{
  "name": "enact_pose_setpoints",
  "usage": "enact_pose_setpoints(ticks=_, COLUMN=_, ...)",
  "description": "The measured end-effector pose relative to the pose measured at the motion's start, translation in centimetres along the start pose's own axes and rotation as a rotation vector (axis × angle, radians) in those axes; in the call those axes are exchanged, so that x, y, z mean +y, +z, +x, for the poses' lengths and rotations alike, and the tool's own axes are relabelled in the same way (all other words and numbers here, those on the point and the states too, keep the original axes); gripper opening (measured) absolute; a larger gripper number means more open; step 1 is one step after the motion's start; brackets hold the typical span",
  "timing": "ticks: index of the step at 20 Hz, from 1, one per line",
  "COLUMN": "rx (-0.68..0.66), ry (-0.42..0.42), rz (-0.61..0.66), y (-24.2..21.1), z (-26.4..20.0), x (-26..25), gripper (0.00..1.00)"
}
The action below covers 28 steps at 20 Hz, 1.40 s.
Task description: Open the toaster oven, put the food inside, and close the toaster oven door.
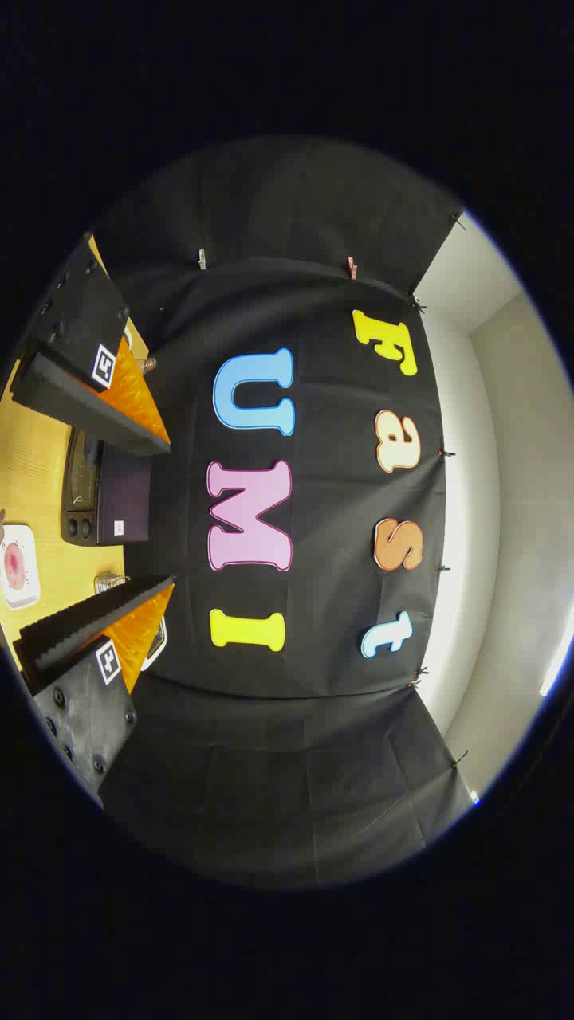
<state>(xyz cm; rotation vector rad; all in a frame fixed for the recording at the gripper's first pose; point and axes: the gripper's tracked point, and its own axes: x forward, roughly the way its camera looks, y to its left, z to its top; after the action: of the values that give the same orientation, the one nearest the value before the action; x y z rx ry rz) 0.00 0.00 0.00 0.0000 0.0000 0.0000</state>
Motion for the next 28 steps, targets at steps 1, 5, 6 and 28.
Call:
enact_pose_setpoints(ticks=1, rx=0.002, ry=-0.002, rz=0.0, y=-0.1, z=0.0, x=-0.1, gripper=0.98)
enact_pose_setpoints(ticks=5, rx=0.005, ry=-0.006, rz=0.007, y=-0.1, z=-0.1, x=-0.3, gripper=0.98)
enact_pose_setpoints(ticks=6, rx=0.004, ry=-0.007, rz=0.004, y=-0.2, z=-0.1, x=-0.4, gripper=0.98)
enact_pose_setpoints(ticks=28, rx=0.035, ry=-0.006, rz=-0.007, y=-1.4, z=1.4, x=0.6, gripper=0.98)
